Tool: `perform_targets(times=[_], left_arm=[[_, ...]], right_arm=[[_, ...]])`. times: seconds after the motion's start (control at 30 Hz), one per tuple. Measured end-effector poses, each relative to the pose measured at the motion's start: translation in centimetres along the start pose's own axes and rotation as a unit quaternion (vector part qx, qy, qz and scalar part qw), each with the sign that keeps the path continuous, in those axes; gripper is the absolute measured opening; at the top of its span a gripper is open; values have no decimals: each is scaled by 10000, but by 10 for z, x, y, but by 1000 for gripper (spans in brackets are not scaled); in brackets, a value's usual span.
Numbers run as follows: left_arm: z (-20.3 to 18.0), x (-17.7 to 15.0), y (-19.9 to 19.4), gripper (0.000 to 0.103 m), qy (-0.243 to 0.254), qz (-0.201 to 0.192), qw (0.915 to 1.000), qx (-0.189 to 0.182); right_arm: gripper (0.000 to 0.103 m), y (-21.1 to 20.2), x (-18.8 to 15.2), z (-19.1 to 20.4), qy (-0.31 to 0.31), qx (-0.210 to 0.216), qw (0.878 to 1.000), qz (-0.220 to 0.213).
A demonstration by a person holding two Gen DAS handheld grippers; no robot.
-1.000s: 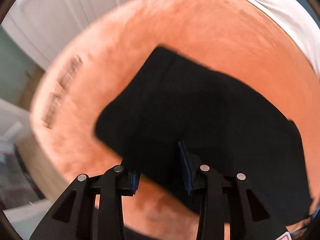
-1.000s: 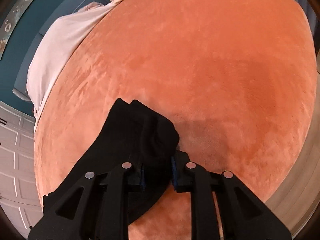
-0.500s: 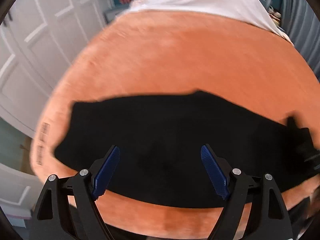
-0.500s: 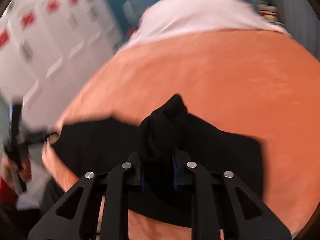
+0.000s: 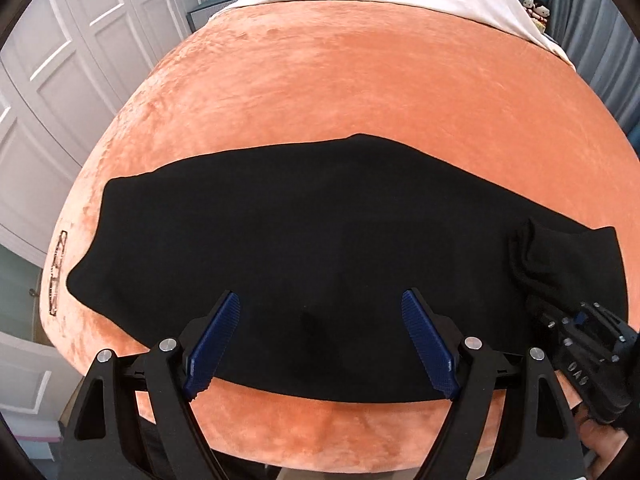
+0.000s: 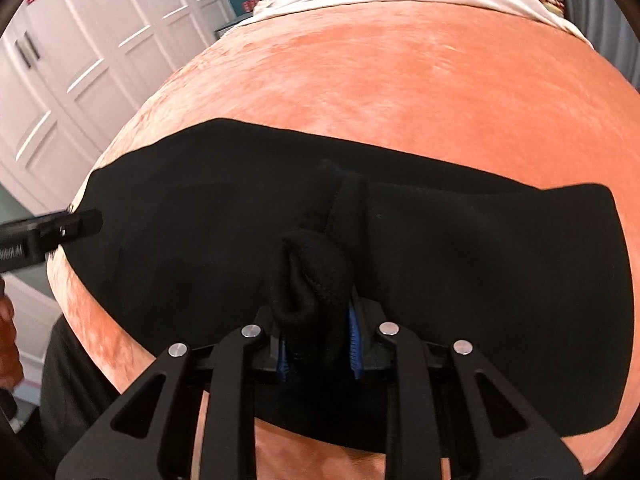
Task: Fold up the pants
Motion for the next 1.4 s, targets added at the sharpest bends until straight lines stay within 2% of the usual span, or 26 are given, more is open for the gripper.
perform_targets(times=[0.27, 0.4, 0.6, 0.7, 0.83, 0.9, 0.97, 1.0, 1.03, 1.1, 1.13, 1.2, 1.23, 1.27, 1.3, 1.37, 1.4], left_arm=[[4, -4, 3, 81, 13, 58, 10000, -1], [6, -4, 1, 81, 56, 31, 9999, 85], [9, -5, 0, 81, 72, 19, 9999, 119], [11, -5, 1, 81, 78, 18, 9999, 149], [13, -5, 2, 81, 93, 43, 9998, 172], [14, -6, 3, 81, 101, 69, 9997, 194], [17, -8, 5, 81, 78, 127, 9996, 219], [20, -10, 4, 81, 71, 131, 9996, 226], [25, -11, 3, 81, 63, 120, 9996, 261], [40, -14, 1, 81, 27, 94, 9993, 373], [49, -16, 2, 81, -9, 98, 9989, 452], [61, -20, 3, 81, -90, 134, 9984, 550], [64, -20, 3, 81, -134, 155, 9982, 565], [67, -21, 3, 81, -199, 174, 9980, 566], [66, -21, 2, 81, -247, 180, 9981, 534], [61, -21, -1, 81, -318, 194, 9984, 428], [58, -21, -3, 81, -335, 195, 9985, 376]], right_arm=[[20, -30, 25, 8, 474, 263, 9983, -212], [20, -24, 31, 25, 412, 337, 9983, -218], [20, 12, 16, 32, 412, 308, 9986, 146], [20, 10, 19, 30, 537, 353, 9979, 129], [21, -5, 32, 34, 590, 460, 9971, -111], [23, 0, 31, 40, 591, 610, 9964, 21], [26, 23, 18, 44, 381, 570, 9965, 489], [26, 28, 13, 44, 269, 533, 9969, 507], [28, 23, 13, 46, 162, 509, 9980, 343], [56, 3, 15, 47, 199, 688, 9970, 308], [59, -8, 16, 44, 273, 758, 9965, 239], [58, -40, 20, 30, 454, 946, 9944, -122], [58, -59, 22, 16, 590, 911, 9936, -326], [54, -75, 24, -1, 684, 722, 9937, -525], [44, -88, 27, -19, 749, 432, 9940, -671], [36, -100, 32, -51, 828, -198, 9933, -779], [35, -101, 33, -70, 920, -511, 9912, -807]])
Point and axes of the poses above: each gripper's, at about its wrist camera, not at the fingertips, and y roughly the way its jaws point, z to its left, x to its top, the point moved 6 cm from there along y, roughly the way its jaws point, and after that the axes turned 6 degrees about -z, right-handed, at the moved point
